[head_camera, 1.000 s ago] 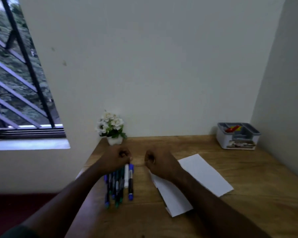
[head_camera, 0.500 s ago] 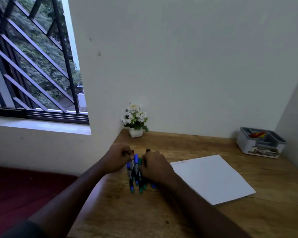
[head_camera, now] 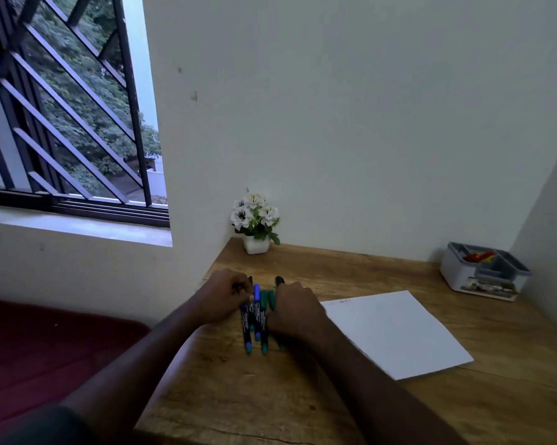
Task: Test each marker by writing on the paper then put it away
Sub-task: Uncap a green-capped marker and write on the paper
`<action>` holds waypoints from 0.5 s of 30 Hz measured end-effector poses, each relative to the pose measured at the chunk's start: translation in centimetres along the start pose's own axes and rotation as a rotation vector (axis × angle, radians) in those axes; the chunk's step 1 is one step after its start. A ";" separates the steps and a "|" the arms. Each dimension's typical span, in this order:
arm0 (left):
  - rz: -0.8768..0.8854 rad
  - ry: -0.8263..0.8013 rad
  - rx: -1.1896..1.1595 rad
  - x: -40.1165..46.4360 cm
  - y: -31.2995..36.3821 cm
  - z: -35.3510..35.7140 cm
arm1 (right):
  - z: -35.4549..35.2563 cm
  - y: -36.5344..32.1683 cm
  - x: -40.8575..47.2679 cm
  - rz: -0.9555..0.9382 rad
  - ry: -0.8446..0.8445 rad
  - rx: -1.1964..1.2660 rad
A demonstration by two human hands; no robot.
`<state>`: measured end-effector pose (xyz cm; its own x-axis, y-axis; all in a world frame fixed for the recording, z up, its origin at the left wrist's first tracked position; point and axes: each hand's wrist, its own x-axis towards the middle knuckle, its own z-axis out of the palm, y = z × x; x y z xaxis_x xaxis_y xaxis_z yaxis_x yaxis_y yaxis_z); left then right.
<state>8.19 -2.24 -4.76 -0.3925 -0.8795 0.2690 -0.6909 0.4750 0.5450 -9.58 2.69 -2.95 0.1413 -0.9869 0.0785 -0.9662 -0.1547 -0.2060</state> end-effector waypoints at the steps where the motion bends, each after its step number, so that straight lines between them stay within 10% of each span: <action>1: 0.001 0.000 -0.001 0.0 0.0 0.0 | 0.1 -0.1 0.1 0.004 0.006 -0.002; 15: 0.200 0.172 -0.118 1.3 2.7 1.4 | -2.2 4.2 -1.0 -0.108 0.166 0.237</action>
<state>4.98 -2.02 -4.01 -0.3984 -0.7654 0.5054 -0.5307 0.6418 0.5536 -14.31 3.10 -1.71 0.1843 -0.9459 0.2669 -0.8678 -0.2841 -0.4077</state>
